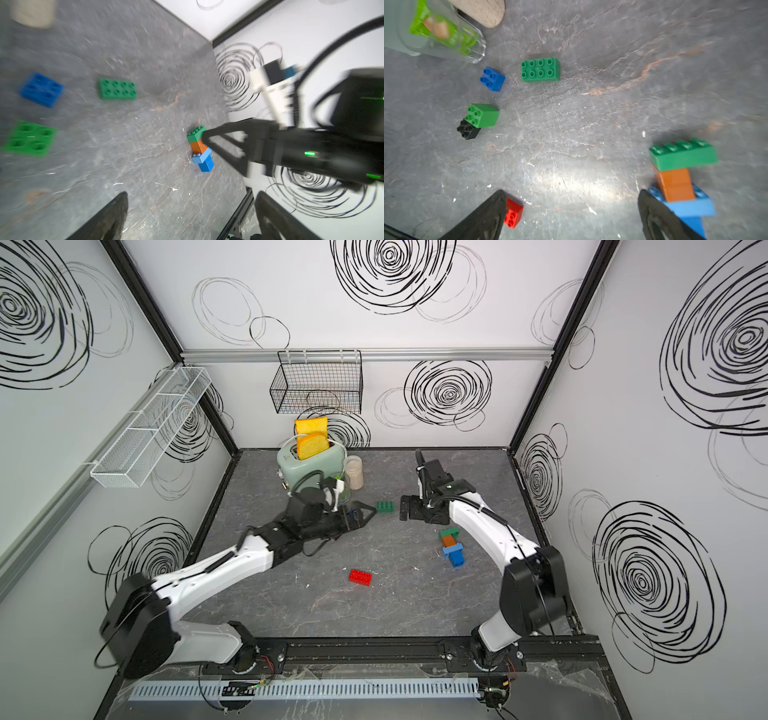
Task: Assemble the letter f with lego
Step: Pick up the lego brick from the center of the board.
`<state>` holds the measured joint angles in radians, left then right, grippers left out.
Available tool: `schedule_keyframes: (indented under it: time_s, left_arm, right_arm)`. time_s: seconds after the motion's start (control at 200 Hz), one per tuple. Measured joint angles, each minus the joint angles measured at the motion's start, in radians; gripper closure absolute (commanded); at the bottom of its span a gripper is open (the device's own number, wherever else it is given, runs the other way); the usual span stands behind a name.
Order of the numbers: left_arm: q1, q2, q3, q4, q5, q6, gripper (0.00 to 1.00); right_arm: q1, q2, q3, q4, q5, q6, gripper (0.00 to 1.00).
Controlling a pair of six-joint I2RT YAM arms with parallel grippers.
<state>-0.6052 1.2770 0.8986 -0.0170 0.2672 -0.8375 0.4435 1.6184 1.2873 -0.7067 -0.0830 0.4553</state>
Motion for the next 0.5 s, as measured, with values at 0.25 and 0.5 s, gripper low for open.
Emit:
schedule_keyframes:
  time_s: [0.25,0.5]
  left_arm:
    - [0.055,-0.261,-0.092,-0.34,-0.016,0.18,0.02]
    - [0.217,-0.209,-0.221,-0.464,0.035,0.24,0.02]
  right_arm:
    - [0.082,0.384,0.237,0.094,0.061,-0.005,0.01]
    - [0.094,0.6,0.495,0.118,0.102,-0.014,0.01]
